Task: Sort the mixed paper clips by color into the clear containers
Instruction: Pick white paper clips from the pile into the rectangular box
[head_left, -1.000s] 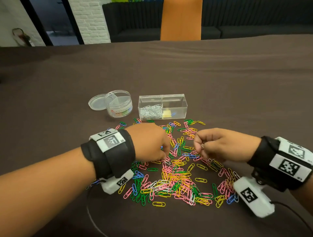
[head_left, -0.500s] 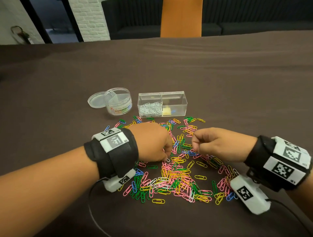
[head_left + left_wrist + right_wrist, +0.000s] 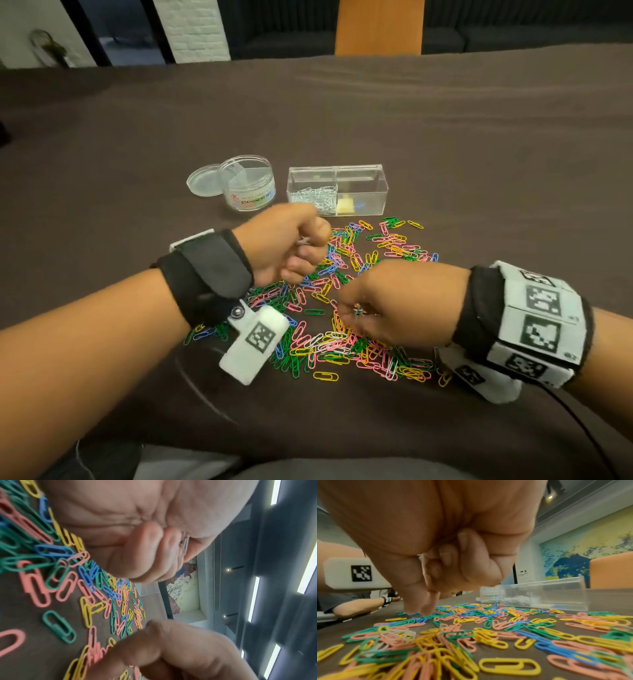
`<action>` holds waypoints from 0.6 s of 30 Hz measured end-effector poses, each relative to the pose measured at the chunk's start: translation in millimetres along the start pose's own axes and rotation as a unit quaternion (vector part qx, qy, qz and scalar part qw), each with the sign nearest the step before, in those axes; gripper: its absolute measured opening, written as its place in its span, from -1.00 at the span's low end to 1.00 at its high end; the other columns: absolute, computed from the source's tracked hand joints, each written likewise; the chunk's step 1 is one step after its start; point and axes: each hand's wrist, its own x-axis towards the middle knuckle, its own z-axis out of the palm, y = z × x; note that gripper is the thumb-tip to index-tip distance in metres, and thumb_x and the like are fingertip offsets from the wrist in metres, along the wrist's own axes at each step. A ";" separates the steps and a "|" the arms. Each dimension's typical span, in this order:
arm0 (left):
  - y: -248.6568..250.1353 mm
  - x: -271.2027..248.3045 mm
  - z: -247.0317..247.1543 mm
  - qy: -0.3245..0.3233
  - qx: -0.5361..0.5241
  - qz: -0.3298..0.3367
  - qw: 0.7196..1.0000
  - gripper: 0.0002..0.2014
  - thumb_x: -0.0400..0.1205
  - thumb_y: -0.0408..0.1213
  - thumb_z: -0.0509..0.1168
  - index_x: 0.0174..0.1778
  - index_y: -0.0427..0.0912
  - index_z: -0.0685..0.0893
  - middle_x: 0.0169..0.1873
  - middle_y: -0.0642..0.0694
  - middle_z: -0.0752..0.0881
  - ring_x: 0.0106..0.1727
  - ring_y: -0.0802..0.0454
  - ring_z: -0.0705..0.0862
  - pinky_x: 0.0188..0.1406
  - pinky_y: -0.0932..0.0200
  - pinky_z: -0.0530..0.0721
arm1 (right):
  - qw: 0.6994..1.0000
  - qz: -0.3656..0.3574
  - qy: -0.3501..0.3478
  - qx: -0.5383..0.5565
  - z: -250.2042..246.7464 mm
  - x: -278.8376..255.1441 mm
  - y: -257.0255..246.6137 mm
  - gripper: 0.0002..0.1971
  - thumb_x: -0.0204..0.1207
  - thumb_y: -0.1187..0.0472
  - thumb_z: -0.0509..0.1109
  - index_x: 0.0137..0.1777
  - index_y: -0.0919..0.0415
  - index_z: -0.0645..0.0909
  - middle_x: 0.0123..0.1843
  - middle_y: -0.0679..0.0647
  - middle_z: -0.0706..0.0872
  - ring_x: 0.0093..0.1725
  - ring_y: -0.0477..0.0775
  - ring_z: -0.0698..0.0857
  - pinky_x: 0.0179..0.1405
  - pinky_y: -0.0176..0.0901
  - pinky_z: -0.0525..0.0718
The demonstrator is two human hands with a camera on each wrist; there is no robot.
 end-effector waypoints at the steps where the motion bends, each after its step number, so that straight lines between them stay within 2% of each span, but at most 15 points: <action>1: -3.3 -4.0 -3.7 -0.010 -0.080 -0.009 0.997 -0.86 0.45 -0.23 0.01 -0.42 -0.05 0.23 -0.52 -0.02 0.16 -0.62 0.10 0.09 -0.69 0.37 0.05 | 1.000 -0.005 -0.005 -0.010 -1.3 6.6 -3.2 -0.93 0.62 0.05 0.30 0.00 -0.09 0.62 -0.37 -0.17 0.52 -0.34 -0.18 0.49 -0.21 -0.17 0.52; 2: -8.0 -6.7 -6.5 -0.010 -0.120 -0.016 0.993 -0.80 0.52 -0.22 0.02 -0.43 -0.05 0.22 -0.53 -0.01 0.15 -0.64 0.11 0.10 -0.72 0.38 0.07 | 1.000 -0.007 -0.013 -0.018 -1.9 13.6 -5.7 -0.93 0.61 0.04 0.33 0.01 -0.10 0.64 -0.36 -0.17 0.53 -0.30 -0.16 0.51 -0.18 -0.16 0.56; 4: -17.7 -12.3 -7.8 0.002 -0.112 -0.023 0.993 -0.67 0.68 -0.17 0.14 -0.42 -0.06 0.30 -0.54 0.00 0.21 -0.67 0.16 0.20 -0.78 0.38 0.16 | 0.999 0.002 -0.042 -0.018 -2.3 24.5 -9.2 -0.91 0.57 0.01 0.40 0.04 -0.13 0.67 -0.35 -0.18 0.53 -0.25 -0.12 0.55 -0.14 -0.15 0.60; 6: -25.7 -19.9 -5.8 0.006 -0.054 -0.010 0.998 -0.77 0.75 -0.22 0.21 -0.23 -0.11 0.43 -0.51 -0.02 0.37 -0.61 0.16 0.37 -0.77 0.36 0.32 | 0.997 0.008 -0.081 -0.015 0.5 31.3 -11.0 -0.89 0.55 0.03 0.45 0.05 -0.11 0.69 -0.36 -0.21 0.51 -0.31 -0.19 0.52 -0.27 -0.24 0.50; 8: -31.0 -26.3 -5.5 0.010 -0.001 -0.010 1.000 -0.95 0.76 -0.37 0.17 0.01 -0.14 0.48 -0.48 -0.02 0.47 -0.54 0.12 0.44 -0.71 0.33 0.38 | 0.995 0.003 -0.099 0.000 3.8 33.7 -10.1 -0.94 0.55 0.11 0.45 -0.02 -0.04 0.70 -0.36 -0.19 0.57 -0.36 -0.25 0.52 -0.39 -0.35 0.44; 9: -32.9 -28.7 -6.1 0.020 0.057 -0.008 0.998 -0.94 0.77 -0.35 0.17 0.06 -0.12 0.52 -0.49 0.02 0.48 -0.53 0.13 0.43 -0.67 0.30 0.38 | 0.995 0.001 -0.101 0.014 4.1 33.8 -9.1 -0.97 0.54 0.14 0.45 -0.05 -0.01 0.70 -0.34 -0.17 0.64 -0.36 -0.25 0.55 -0.39 -0.38 0.48; 10: -32.8 -30.3 -5.0 0.034 0.161 -0.001 0.986 -0.94 0.76 -0.27 0.21 0.04 -0.09 0.58 -0.50 0.07 0.50 -0.52 0.15 0.42 -0.60 0.28 0.40 | 0.994 0.005 -0.103 0.031 4.5 32.9 -6.8 -0.97 0.54 0.17 0.44 -0.08 0.03 0.71 -0.30 -0.14 0.70 -0.35 -0.23 0.59 -0.34 -0.36 0.54; 12: -30.7 -33.1 0.2 0.045 0.386 0.030 0.921 -0.88 0.67 -0.07 0.35 -0.06 -0.03 0.70 -0.53 0.18 0.56 -0.50 0.28 0.47 -0.44 0.36 0.43 | 0.992 0.021 -0.101 0.075 2.4 31.6 -1.9 -0.97 0.51 0.19 0.46 -0.12 0.05 0.73 -0.34 -0.14 0.72 -0.40 -0.25 0.60 -0.26 -0.25 0.64; 13: -30.0 -34.5 4.9 0.039 0.459 0.040 0.887 -0.84 0.61 -0.01 0.42 -0.08 -0.02 0.74 -0.56 0.25 0.57 -0.50 0.34 0.50 -0.46 0.42 0.38 | 0.990 0.028 -0.092 0.101 0.2 30.7 0.8 -0.99 0.49 0.19 0.49 -0.14 0.06 0.73 -0.40 -0.16 0.69 -0.44 -0.25 0.58 -0.27 -0.21 0.64; 14: -29.6 -36.1 10.1 0.033 0.511 0.042 0.858 -0.81 0.56 0.04 0.46 -0.09 0.01 0.76 -0.57 0.31 0.58 -0.48 0.38 0.52 -0.48 0.42 0.35 | 0.988 0.034 -0.080 0.125 -2.1 29.6 3.8 -0.97 0.47 0.19 0.51 -0.17 0.06 0.71 -0.44 -0.16 0.65 -0.46 -0.24 0.55 -0.29 -0.20 0.62; 16: -31.5 -35.8 17.4 0.029 0.584 0.052 0.810 -0.76 0.49 0.14 0.47 -0.08 0.10 0.76 -0.50 0.25 0.61 -0.41 0.35 0.55 -0.43 0.30 0.39 | 0.982 0.046 -0.059 0.176 -6.5 26.9 10.8 -0.92 0.50 0.22 0.48 -0.19 0.09 0.63 -0.43 -0.12 0.59 -0.47 -0.21 0.49 -0.34 -0.20 0.54; 18: -34.7 -33.2 19.8 0.033 0.616 0.058 0.785 -0.78 0.51 0.13 0.46 -0.06 0.12 0.75 -0.43 0.18 0.62 -0.36 0.31 0.55 -0.42 0.27 0.40 | 0.968 0.067 -0.043 0.238 -8.8 22.4 18.2 -0.90 0.55 0.27 0.36 -0.19 0.20 0.53 -0.39 -0.04 0.55 -0.48 -0.15 0.44 -0.44 -0.23 0.47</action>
